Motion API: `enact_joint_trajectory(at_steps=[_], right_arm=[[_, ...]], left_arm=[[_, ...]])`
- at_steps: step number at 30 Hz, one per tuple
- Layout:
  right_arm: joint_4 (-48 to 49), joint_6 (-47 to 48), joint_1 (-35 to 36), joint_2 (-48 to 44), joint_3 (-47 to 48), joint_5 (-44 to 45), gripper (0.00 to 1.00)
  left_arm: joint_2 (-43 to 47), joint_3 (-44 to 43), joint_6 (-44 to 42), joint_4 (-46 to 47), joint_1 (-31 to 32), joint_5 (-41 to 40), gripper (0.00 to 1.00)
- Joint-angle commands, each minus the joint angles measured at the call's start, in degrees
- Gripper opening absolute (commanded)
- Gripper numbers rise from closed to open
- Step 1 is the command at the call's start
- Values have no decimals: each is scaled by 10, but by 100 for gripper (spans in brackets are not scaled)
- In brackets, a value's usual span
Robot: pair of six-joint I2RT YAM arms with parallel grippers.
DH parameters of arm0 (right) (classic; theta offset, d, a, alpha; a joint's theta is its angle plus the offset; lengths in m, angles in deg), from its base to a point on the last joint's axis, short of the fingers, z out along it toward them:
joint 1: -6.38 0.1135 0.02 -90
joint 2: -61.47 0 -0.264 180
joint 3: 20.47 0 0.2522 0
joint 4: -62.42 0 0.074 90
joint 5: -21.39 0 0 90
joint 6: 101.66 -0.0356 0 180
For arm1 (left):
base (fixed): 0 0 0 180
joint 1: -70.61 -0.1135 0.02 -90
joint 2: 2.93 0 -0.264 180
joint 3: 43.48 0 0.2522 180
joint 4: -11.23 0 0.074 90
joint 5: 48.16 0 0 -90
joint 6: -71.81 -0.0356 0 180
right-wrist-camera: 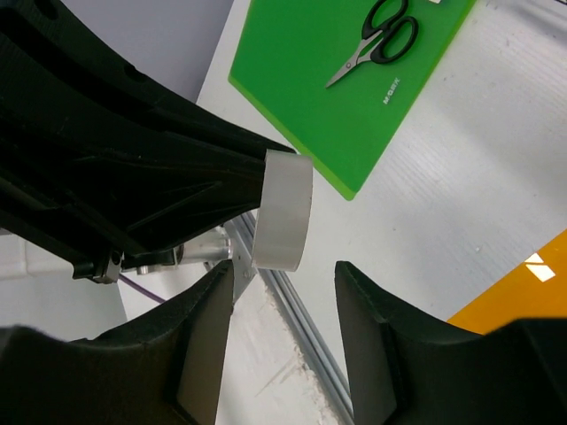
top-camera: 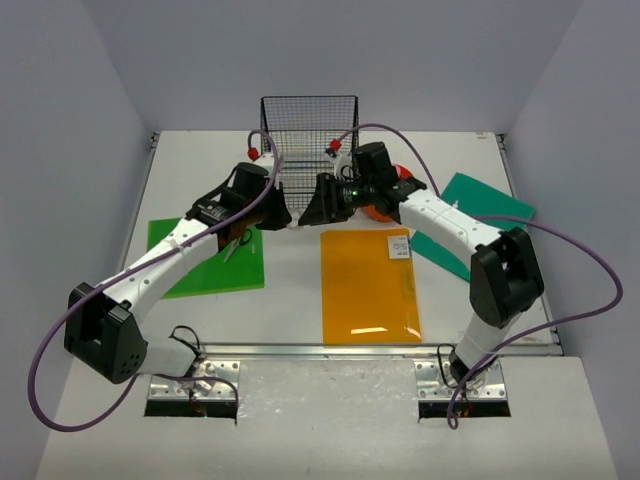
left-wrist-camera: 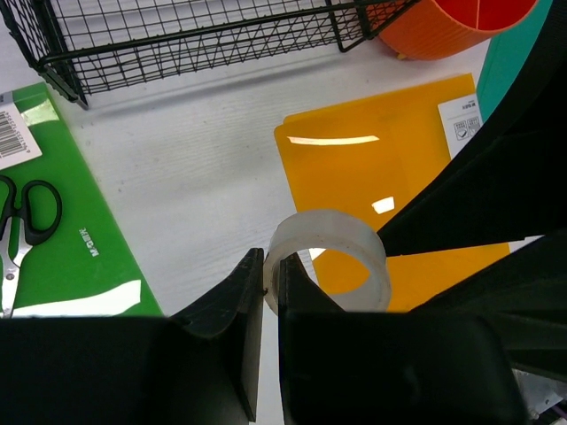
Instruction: Organize the desk
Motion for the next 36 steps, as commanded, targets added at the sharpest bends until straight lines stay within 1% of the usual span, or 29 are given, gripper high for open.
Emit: enact_joint_trajectory(at_steps=[1, 6, 7, 10, 11, 12, 13, 15, 16, 17, 18, 20, 24, 26, 27, 29, 32, 36], right_arm=[[13, 11, 0, 8, 32, 4, 50], [16, 8, 0, 13, 36, -2, 50], [16, 8, 0, 14, 36, -4, 48], [21, 7, 0, 14, 33, -12, 36], [22, 7, 0, 13, 33, -13, 31], [21, 9, 0, 11, 32, -15, 23], [20, 12, 0, 9, 29, -17, 13], [12, 24, 0, 5, 31, -15, 2], [1, 48, -2, -1, 36, -6, 1], [-17, 67, -3, -6, 40, -1, 0], [-24, 86, -5, -11, 43, 5, 0], [-72, 164, -13, -29, 49, 33, 0], [-126, 286, -37, -73, 28, 106, 0], [-143, 368, -49, -91, 20, 145, 0], [-153, 395, -50, -101, 16, 173, 0], [-166, 447, -56, -106, 17, 201, 0], [-186, 496, -65, -101, 30, 253, 0], [-209, 526, -81, -75, 64, 286, 0]], left_arm=[[5, -20, 11, 18, 7, 15, 0], [5, -18, 10, 20, 6, 20, 0], [5, -18, 11, 21, 7, 20, 0], [5, -16, 9, 23, 7, 22, 1], [5, -15, 9, 23, 8, 21, 5], [5, -14, 8, 23, 8, 19, 14], [5, -13, 7, 23, 8, 17, 26], [6, -12, 7, 23, 8, 11, 50], [8, -11, 5, 20, 7, 2, 75], [9, -11, 4, 17, 6, -11, 90], [10, -11, 4, 13, 6, -16, 98], [14, -13, -1, 5, -7, -35, 100], [32, -13, -13, -2, -36, -25, 100], [43, -9, -31, -2, -39, -21, 100], [46, -7, -43, -3, -39, -5, 100], [55, 0, -49, -1, -39, -1, 100], [66, 7, -52, 3, -39, -3, 100], [69, 10, -53, 1, -39, -16, 100]])
